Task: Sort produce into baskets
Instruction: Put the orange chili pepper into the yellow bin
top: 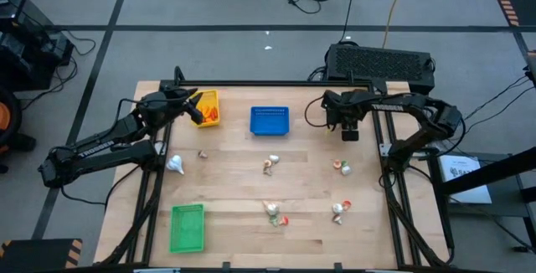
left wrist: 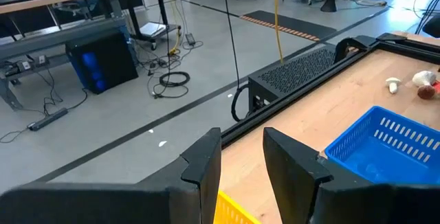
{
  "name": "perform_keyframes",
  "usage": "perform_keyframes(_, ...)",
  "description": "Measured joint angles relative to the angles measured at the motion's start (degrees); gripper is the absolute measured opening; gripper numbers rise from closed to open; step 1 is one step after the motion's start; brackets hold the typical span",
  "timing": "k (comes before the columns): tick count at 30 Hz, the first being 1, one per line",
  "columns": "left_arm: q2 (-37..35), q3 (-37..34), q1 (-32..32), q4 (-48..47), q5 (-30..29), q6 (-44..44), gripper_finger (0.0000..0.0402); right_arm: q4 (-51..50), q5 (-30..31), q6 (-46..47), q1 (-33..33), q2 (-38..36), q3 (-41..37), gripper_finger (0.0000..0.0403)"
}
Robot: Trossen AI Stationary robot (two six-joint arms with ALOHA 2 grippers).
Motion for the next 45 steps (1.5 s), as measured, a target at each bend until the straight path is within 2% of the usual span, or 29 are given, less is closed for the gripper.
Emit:
perform_keyframes(19,0.01,0.0,0.01,-0.04,0.0,0.11,0.0118,1.28,-0.91,-5.44,-6.02,0.96,-0.02,0.0136)
perform_keyframes(25,0.01,0.0,0.01,-0.04,0.0,0.11,0.0118,1.98,-0.85,-6.41,-6.62,6.2,0.0,0.0136)
perform_keyframes(30,0.01,0.0,0.0,-0.06,0.0,0.11,0.0118,2.72,2.82,-7.43,-6.4,11.13,0.62,0.0136)
perform_keyframes(35,0.01,0.0,0.0,-0.04,-0.05,0.37,0.0118,2.12,3.62,-8.82,-6.4,12.63,2.46,0.0134)
perform_keyframes(39,0.01,0.0,0.01,-0.03,-0.39,0.42,0.0118,0.52,3.68,-9.38,-6.32,12.98,4.27,0.0113)
perform_keyframes(42,0.01,0.0,0.01,-0.04,-0.45,0.44,0.0118,-0.73,3.36,-8.19,-6.4,13.13,5.41,0.0079)
perform_keyframes(45,0.01,0.0,0.0,-0.04,-0.5,0.58,0.0118,-2.64,-0.06,-5.64,-6.39,13.11,6.09,0.0037)
